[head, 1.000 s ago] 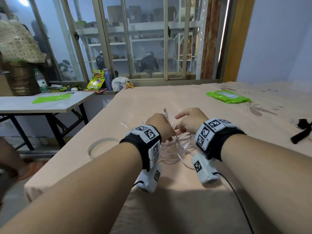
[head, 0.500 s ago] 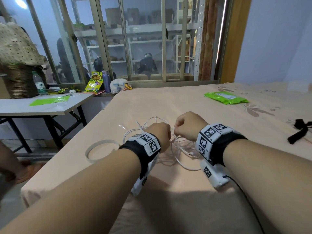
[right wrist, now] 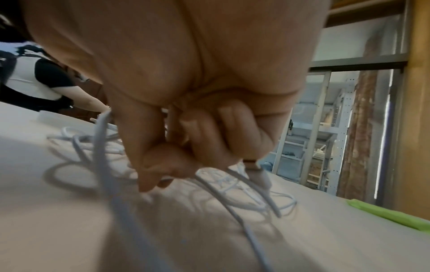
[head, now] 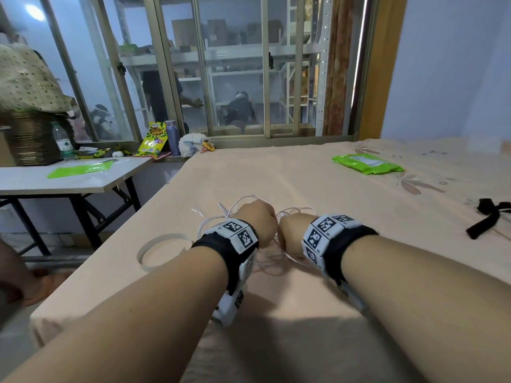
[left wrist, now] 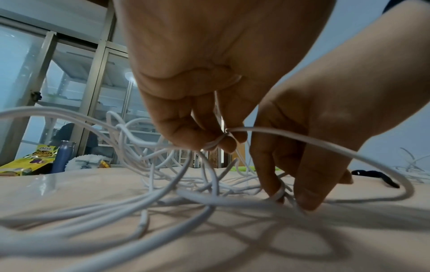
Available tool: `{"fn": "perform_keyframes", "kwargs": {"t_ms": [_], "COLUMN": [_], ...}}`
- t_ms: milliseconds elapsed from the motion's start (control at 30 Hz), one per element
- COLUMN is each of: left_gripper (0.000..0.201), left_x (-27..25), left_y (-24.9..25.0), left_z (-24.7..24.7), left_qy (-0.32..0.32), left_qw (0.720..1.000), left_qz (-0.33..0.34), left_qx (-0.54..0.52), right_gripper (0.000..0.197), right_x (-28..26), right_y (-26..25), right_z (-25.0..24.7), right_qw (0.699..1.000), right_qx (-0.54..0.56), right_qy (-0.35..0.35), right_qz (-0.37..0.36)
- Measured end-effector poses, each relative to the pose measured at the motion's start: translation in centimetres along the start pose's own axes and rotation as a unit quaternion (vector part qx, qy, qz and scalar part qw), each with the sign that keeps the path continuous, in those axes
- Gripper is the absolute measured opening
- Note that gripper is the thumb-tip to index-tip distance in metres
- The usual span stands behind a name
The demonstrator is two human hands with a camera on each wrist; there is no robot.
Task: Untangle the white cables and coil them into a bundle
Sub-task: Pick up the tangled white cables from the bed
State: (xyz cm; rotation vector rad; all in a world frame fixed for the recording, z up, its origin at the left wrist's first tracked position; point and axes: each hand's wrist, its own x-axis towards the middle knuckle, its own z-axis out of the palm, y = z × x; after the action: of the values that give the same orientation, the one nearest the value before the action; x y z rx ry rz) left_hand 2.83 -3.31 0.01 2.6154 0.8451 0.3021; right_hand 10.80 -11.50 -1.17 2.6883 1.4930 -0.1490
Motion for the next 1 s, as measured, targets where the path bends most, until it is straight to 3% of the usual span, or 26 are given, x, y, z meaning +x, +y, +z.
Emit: {"fn": "perform_keyframes", "kwargs": {"t_ms": [67, 167, 300, 400, 533, 667, 867, 1000], "left_gripper": [0.022, 0.016, 0.010, 0.023, 0.019, 0.030, 0.030, 0.033], "left_x": [0.1, 0.1, 0.3, 0.2, 0.1, 0.5, 0.9, 0.9], "left_y": [-0.3, -0.6, -0.8, -0.8, -0.4, -0.3, -0.5, -0.3], "left_z": [-0.1, -0.5, -1.2, -1.5, -1.8, -1.9, -2.0, -2.9], "left_qy": [0.003, 0.003, 0.001, -0.009, 0.052, 0.067, 0.104, 0.155], "left_qw": [1.000, 1.000, 1.000, 1.000, 0.998, 0.993, 0.978, 0.971], "left_qz": [-0.003, -0.003, -0.003, -0.001, 0.003, -0.025, -0.056, -0.091], "left_qx": [-0.020, -0.022, -0.012, -0.028, -0.048, -0.095, -0.171, -0.155], "right_gripper": [0.019, 0.006, 0.007, 0.007, 0.004, 0.019, 0.051, 0.066], "right_x": [-0.5, -0.7, -0.3, -0.4, -0.6, -0.3, 0.0, -0.1], "right_y": [-0.5, -0.5, 0.3, 0.4, 0.4, 0.3, -0.5, -1.1], "right_z": [-0.8, -2.7, -4.7, -5.6, -5.9, -5.5, -5.3, -5.4], "right_qw": [1.000, 0.999, 0.988, 0.969, 0.939, 0.926, 0.899, 0.867], "right_qx": [0.000, 0.045, 0.114, 0.186, 0.264, 0.286, 0.376, 0.446], "right_qy": [-0.003, -0.009, 0.102, 0.158, 0.219, 0.245, 0.207, 0.191], "right_qz": [-0.015, -0.025, -0.031, -0.036, -0.020, 0.006, 0.091, 0.112]}}
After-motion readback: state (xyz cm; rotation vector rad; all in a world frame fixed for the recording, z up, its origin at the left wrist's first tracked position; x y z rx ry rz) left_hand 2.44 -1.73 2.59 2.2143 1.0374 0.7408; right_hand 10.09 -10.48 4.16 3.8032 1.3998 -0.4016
